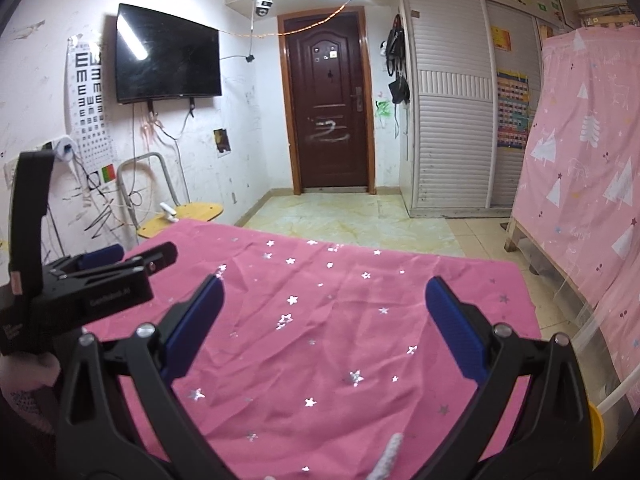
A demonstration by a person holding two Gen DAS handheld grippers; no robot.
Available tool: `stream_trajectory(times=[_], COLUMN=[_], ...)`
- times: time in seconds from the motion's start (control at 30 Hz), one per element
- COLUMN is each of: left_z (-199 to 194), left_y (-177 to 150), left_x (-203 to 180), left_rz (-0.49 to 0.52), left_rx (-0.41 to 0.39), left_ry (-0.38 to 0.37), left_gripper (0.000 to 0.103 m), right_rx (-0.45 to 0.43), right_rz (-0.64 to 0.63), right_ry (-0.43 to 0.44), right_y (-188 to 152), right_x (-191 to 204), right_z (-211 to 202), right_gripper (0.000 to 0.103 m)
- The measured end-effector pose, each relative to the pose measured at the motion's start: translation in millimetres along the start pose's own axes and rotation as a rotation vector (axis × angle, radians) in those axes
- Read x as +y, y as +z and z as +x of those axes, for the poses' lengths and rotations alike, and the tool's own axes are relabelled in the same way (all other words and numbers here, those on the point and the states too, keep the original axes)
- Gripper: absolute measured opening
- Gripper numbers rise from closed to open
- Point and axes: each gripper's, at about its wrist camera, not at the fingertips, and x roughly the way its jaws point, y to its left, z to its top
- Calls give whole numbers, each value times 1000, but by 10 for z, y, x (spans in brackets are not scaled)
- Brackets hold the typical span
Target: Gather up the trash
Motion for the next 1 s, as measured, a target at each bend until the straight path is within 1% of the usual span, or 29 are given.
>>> stream_trajectory(times=[0.6,1.0], left_z=[-30,-31], left_y=[-50,-61], left_x=[-70,-93], left_rz=[24,30], left_rx=[-18,-15], left_ry=[6,4], left_gripper=[82,82], right_rx=[-4,-6], right_rz=[18,18], right_ry=[5,4], right_y=[24,23], right_x=[-45,-54], right_z=[-17,-23], right_gripper=[97,97])
